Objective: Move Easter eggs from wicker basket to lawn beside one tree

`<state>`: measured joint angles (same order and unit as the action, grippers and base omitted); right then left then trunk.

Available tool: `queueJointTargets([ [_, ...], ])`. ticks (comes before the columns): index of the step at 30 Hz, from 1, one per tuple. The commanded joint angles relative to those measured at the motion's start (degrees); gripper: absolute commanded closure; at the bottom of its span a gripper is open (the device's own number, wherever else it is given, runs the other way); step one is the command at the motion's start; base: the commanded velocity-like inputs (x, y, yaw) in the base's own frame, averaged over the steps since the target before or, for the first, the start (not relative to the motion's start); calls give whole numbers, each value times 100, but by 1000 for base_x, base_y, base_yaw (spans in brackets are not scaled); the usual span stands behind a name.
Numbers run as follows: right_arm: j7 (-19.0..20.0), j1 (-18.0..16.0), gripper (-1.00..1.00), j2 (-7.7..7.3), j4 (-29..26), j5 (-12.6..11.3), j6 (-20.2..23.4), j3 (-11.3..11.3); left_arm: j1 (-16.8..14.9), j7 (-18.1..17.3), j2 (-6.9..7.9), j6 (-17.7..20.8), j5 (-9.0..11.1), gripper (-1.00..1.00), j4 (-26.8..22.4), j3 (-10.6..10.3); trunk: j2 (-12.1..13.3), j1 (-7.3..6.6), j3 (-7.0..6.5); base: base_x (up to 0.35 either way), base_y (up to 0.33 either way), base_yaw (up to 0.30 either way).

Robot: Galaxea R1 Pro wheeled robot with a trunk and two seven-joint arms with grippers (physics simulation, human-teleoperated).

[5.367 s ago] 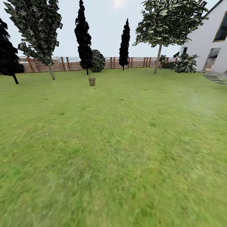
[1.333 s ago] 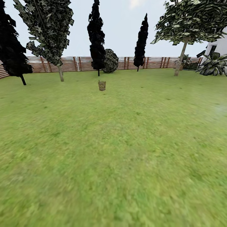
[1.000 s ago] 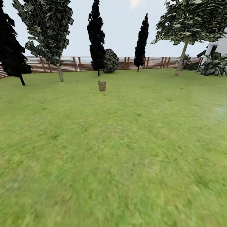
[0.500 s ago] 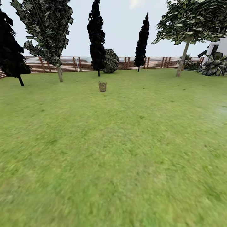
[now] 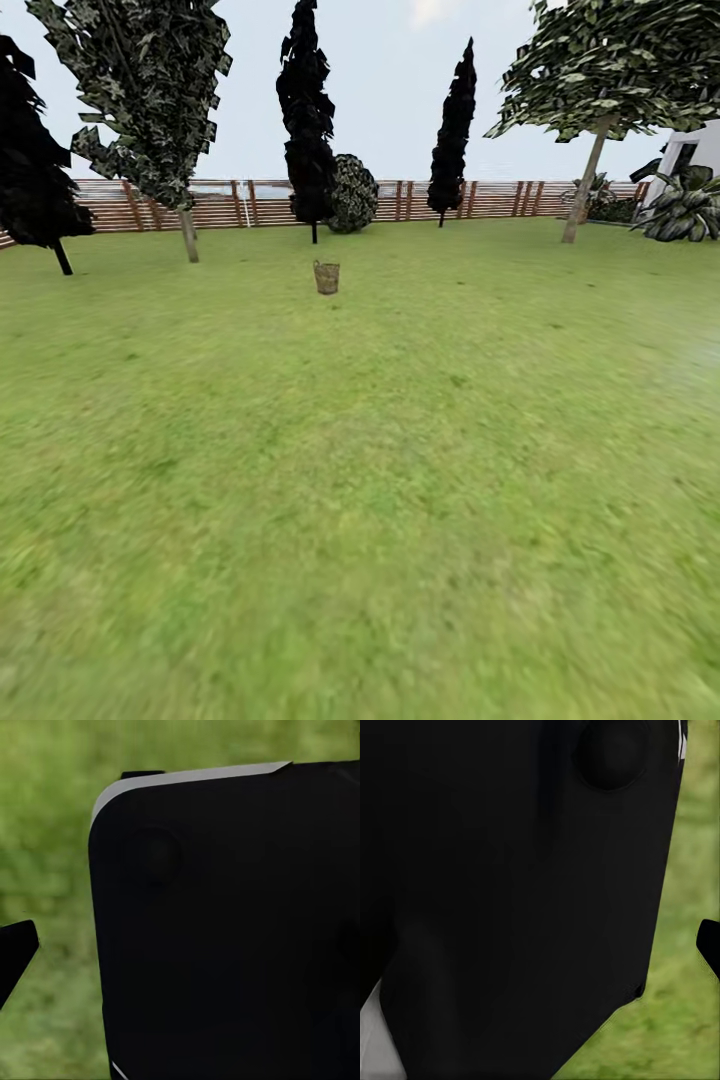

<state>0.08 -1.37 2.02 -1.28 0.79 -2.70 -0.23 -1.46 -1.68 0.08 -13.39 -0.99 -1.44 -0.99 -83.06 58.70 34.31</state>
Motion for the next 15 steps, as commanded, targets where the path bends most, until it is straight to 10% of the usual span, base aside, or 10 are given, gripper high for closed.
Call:
queueJointTargets([
  [1, 1, -3, -100, 0, 5, 8, -20, -4, -2, -9, 1, -20, -11, -100, 4, -7, -2, 3, 5, 339, 102, 0],
  [15, 1, -3, -100, 0, 5, 8, -20, -4, -2, -8, 1, -22, -8, -100, 7, -7, -2, 3, 5, 339, 103, 0],
])
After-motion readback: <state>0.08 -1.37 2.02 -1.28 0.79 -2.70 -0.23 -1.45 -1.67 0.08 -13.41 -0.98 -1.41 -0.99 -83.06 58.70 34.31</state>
